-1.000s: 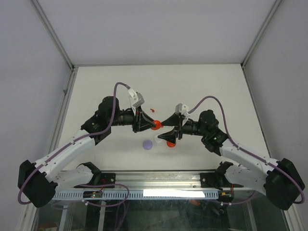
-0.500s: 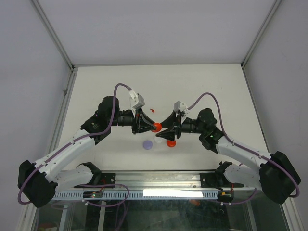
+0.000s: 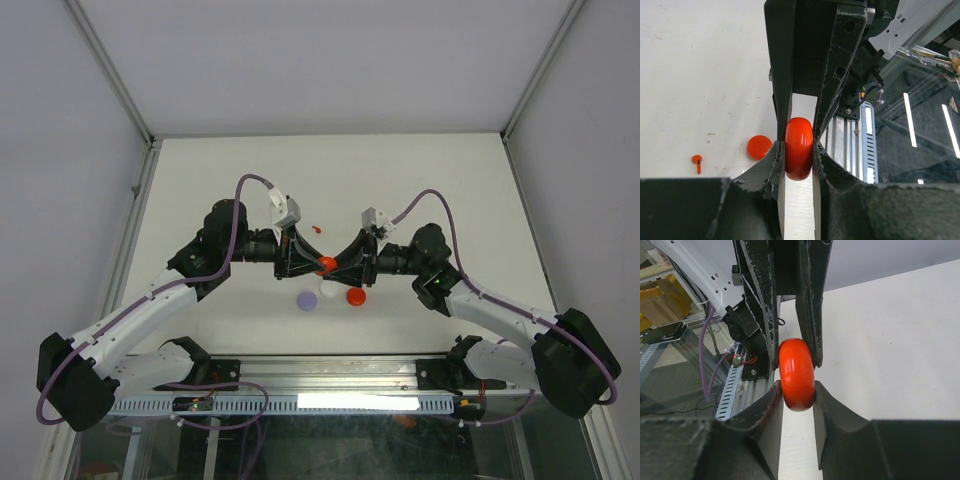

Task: Insert the wireless bluetooth earbuds into the charging case
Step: Pick up the charging case at the center of the board, then open the charging case.

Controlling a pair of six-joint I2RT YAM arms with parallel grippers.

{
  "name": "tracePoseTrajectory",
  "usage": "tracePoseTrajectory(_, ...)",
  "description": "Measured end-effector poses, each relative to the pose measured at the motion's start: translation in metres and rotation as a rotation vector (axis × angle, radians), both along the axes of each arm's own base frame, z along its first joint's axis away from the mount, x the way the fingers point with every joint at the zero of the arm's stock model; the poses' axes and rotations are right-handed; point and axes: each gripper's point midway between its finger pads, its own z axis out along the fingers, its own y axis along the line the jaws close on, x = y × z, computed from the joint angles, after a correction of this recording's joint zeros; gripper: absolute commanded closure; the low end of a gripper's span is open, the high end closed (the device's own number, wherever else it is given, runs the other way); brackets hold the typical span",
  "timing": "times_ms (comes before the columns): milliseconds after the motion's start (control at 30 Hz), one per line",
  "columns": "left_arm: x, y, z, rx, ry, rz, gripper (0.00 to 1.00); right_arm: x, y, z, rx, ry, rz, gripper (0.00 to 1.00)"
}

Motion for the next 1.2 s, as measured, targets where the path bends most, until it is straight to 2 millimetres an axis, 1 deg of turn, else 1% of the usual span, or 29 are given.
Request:
tracePoseTrajectory(133, -0.001, -0.001, 0.001, -0.002, -0.003, -0.004, 0.97, -0.001, 0.000, 0.002, 0.007, 0.000, 0.007, 0.94)
tracePoseTrajectory(200, -0.001, 0.000, 0.002, -0.004, -0.004, -0.004, 0.90, -0.001, 0.000, 0.002, 0.011, 0.001, 0.009, 1.00)
tracePoseTrajectory(267, -0.002, 0.000, 0.004, -0.007, -0.008, -0.006, 0.83, -0.002, -0.001, 0.003, 0.022, -0.006, 0.009, 1.00)
tracePoseTrajectory(333, -0.003, 0.000, 0.005, -0.012, -0.012, -0.007, 0.75, -0.003, -0.001, 0.005, 0.037, -0.018, 0.011, 1.00)
tracePoseTrajectory(400, -0.005, -0.001, 0.008, -0.018, -0.016, -0.011, 0.69, -0.004, -0.002, 0.007, 0.055, -0.034, 0.011, 1.00)
tracePoseTrajectory(600, -0.006, 0.001, 0.019, -0.056, -0.037, 0.006, 0.59, -0.006, -0.003, 0.014, 0.099, -0.067, 0.009, 1.00)
tracePoseTrajectory(700, -0.007, 0.003, 0.021, -0.078, -0.042, 0.021, 0.56, -0.006, -0.004, 0.017, 0.116, -0.072, 0.007, 1.00)
tracePoseTrajectory(900, -0.007, 0.002, 0.014, -0.101, -0.011, 0.031, 0.55, -0.006, -0.005, 0.023, 0.147, -0.080, -0.008, 1.00)
tracePoseTrajectory(1033, -0.007, 0.001, 0.009, -0.109, 0.014, 0.035, 0.56, -0.005, -0.006, 0.026, 0.159, -0.082, -0.013, 1.00)
tracePoseTrajectory(1200, -0.002, -0.002, 0.012, -0.130, 0.035, 0.056, 0.59, -0.004, -0.007, 0.027, 0.172, -0.089, -0.024, 1.00)
